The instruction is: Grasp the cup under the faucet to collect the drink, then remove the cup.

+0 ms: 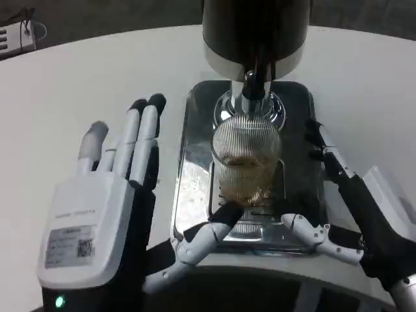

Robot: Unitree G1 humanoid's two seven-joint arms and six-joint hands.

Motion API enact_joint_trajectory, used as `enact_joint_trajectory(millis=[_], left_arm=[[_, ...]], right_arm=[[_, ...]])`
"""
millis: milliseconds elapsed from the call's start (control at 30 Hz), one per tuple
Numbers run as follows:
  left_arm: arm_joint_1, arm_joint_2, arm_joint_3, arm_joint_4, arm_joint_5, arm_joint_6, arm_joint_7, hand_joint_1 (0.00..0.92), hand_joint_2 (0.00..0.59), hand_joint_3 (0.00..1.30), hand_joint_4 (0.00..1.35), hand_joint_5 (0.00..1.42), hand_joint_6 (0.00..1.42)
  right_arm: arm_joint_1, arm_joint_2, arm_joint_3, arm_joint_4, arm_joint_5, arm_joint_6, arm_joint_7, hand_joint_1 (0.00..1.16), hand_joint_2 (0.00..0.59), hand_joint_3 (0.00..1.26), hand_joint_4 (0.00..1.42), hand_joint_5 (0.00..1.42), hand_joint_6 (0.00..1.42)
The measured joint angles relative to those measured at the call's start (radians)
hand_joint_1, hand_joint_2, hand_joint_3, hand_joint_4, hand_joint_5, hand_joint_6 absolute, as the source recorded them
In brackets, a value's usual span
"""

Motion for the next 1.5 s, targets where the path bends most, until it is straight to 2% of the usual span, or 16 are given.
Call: enact_joint_trajectory(millis=[667,1100,1500], left_arm=[[0.21,0.018,0.0,0.053,0.031,-0.067,0.11,0.0,0.155,0.0,0.0,0.12,0.0],[0.227,0.025,-0.003,0.054,0.032,-0.074,0.109,0.0,0.156,0.0,0.0,0.13,0.01],[0.275,0.034,-0.005,0.054,0.037,-0.074,0.108,0.0,0.161,0.0,0.0,0.14,0.01]], right_arm=[[-0.076,-0.001,0.034,0.096,0.038,-0.01,0.002,0.53,0.245,0.0,0.05,0.13,0.25],[-0.134,0.003,0.055,0.165,0.054,-0.044,0.001,0.56,0.239,0.0,0.05,0.14,0.26],[-0.204,0.022,0.069,0.26,0.075,-0.054,-0.005,0.58,0.233,0.0,0.04,0.13,0.26]])
